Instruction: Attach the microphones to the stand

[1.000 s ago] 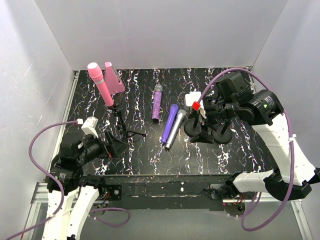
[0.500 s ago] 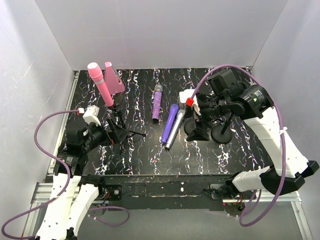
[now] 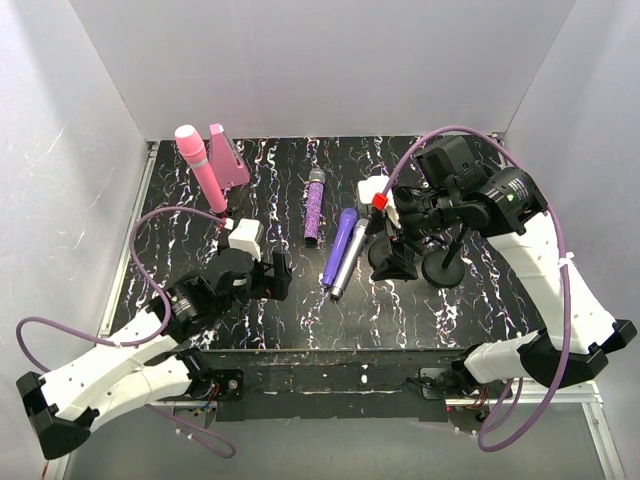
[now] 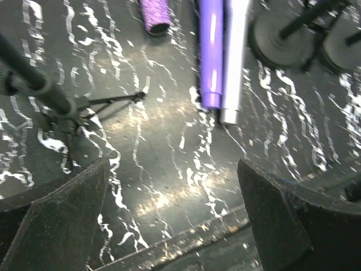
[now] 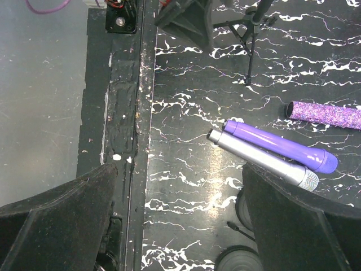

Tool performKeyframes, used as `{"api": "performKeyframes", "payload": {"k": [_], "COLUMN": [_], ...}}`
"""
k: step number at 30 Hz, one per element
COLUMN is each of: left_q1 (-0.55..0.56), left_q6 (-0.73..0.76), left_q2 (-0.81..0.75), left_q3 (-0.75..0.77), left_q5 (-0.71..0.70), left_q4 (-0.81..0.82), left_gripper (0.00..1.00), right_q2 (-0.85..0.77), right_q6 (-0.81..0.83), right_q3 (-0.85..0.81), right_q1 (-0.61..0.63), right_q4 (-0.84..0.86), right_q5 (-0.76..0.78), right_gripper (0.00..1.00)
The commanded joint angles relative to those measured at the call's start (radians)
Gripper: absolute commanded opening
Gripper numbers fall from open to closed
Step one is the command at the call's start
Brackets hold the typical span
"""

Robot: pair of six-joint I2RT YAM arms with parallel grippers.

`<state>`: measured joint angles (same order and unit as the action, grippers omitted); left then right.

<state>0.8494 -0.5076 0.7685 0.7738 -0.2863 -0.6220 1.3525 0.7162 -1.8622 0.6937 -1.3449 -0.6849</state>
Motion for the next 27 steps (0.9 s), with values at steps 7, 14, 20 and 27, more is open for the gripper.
{"api": "performKeyframes", "payload": {"k": [7,14,20,27], "left_q1": [0.056,0.053,-0.010,-0.102], "left_q6": [0.105,0.219,0.265,0.261], "left_q2": [0.103,0.155,0.262,0.318], "left_q3": [-0.051,-0.108,-0.116,-0.130], "left_q5": [-0.530,-0.682,-0.695,-0.674], "left_q4": [0.244,0.439,0.570,0.671], "left_gripper": [0.88,0.78,0.69,0.37], "right_q2": [-0.009,-0.004,0.000,-0.004], "right_q6": [0.023,0.022,0.014,0.012], "right_q3": [-0.011,-0.012,-0.017,-0.003], "right_q1": [-0.003,-0.003,-0.003,-0.003], "right_q4": [-0.028,-0.026,-0.025,-0.022], "right_q5": [-0.019,-0.022,-0.024,-0.018], "right_gripper": [0.98,0.98,0.98,0.98]}}
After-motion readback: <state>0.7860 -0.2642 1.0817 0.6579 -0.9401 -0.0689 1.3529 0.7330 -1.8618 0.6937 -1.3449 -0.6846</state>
